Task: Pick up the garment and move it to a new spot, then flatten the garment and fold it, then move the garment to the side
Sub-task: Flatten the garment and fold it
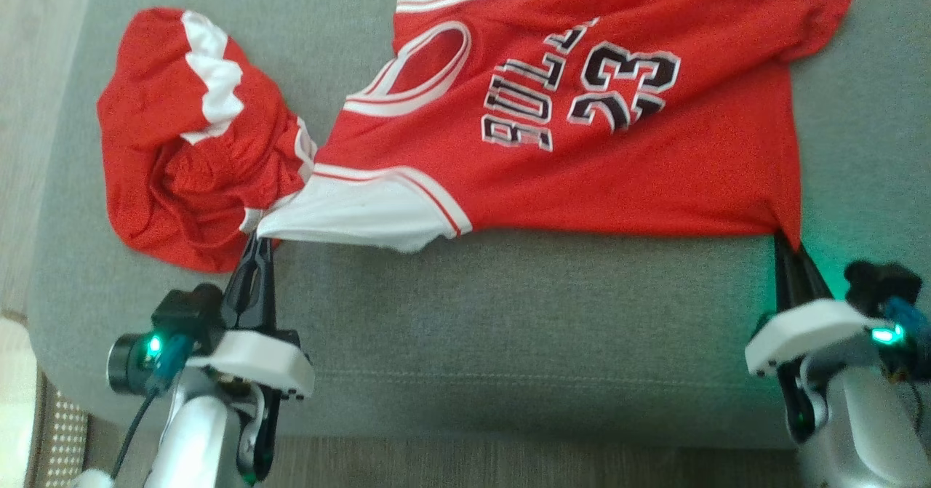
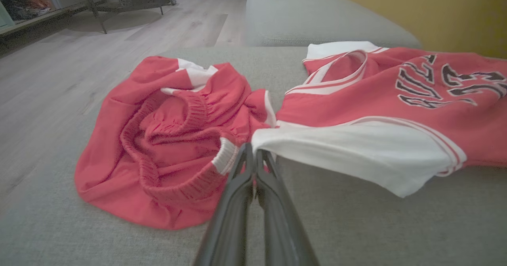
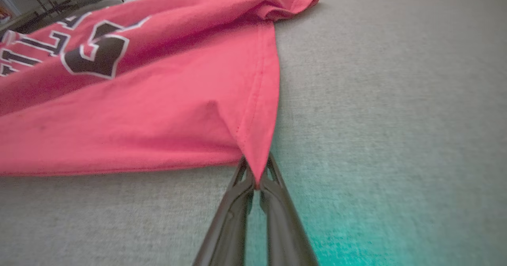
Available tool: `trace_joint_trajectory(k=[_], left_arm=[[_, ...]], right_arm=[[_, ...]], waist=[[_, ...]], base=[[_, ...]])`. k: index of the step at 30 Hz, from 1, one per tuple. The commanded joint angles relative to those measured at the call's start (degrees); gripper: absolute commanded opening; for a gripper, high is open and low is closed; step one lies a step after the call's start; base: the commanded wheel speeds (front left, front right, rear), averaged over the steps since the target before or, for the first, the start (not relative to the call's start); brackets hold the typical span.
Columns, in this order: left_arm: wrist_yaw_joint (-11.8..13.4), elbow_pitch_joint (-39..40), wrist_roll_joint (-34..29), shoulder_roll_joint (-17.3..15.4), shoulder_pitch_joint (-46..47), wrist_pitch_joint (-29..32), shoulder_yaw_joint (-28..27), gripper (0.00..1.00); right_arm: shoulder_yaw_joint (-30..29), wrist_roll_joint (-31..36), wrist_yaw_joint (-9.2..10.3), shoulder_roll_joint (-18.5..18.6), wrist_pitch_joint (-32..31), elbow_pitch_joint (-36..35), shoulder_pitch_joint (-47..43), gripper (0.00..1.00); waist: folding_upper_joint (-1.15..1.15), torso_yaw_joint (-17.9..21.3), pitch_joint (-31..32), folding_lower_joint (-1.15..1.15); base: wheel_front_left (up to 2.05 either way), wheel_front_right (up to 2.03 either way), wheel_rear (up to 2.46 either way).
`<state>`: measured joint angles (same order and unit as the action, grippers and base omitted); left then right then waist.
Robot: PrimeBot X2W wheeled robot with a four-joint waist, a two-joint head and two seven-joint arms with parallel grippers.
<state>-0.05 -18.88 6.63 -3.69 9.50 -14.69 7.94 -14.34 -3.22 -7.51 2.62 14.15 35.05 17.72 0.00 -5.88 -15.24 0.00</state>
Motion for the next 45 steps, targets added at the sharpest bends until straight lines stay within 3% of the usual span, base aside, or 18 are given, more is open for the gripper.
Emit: trace_joint_trajectory(k=[1,10,17,22,28,34,40,45], left_arm=[[-0.53,3.41,-0.27,-1.1,-0.42,-0.3,-2.87,0.0],[-5.53,15.46,3.47,-2.72,0.67,-0.06,-2.92,0.0],[-7.06,25.42,7.09,-7.55,9.16,7.55,0.1,0.0],[-7.3,27.77,9.54,-10.42,16.82,12.3,2.06,0.0],[-7.41,22.97,15.07,-12.98,30.86,18.1,4.6,0.0],[-7.42,13.23,19.02,-15.93,44.82,19.77,7.83,0.0],[-7.43,1.69,17.36,-19.83,58.62,18.2,11.23,0.0],[-6.62,-8.28,11.41,-21.16,73.28,11.22,12.22,0.0]], right_arm=[[1.83,-1.8,0.02,0.26,0.2,-3.09,-1.83,0.0],[5.1,-12.44,0.02,0.26,-8.52,-23.69,-5.28,0.0],[1.76,-15.96,0.02,0.26,-19.25,-40.56,-0.73,0.0],[0.01,-16.11,0.02,0.26,-25.45,-44.79,5.67,0.0],[-1.81,-18.02,0.02,0.26,-35.16,-42.08,17.98,0.0],[-3.93,-12.57,0.02,0.26,-39.14,-33.93,31.2,0.0],[-4.8,-7.84,0.02,0.26,-38.04,-22.05,44.39,0.0],[-5.37,-3.83,0.02,0.26,-30.19,-11.16,57.88,0.0]], waist=[[0.0,0.92,2.55,0.0],[0.0,2.48,8.69,0.0],[0.0,2.87,11.82,0.0],[0.0,3.16,12.8,0.0],[0.0,3.87,12.11,0.0],[0.0,4.73,7.61,0.0],[0.0,6.39,0.36,0.0],[0.0,8.8,-8.24,0.0]], base=[[0.0,0.0,0.0],[0.0,0.0,0.0],[0.0,0.0,0.0],[0.0,0.0,0.0],[0.0,0.0,0.0],[0.0,0.0,0.0],[0.0,0.0,0.0],[0.0,0.0,0.0]])
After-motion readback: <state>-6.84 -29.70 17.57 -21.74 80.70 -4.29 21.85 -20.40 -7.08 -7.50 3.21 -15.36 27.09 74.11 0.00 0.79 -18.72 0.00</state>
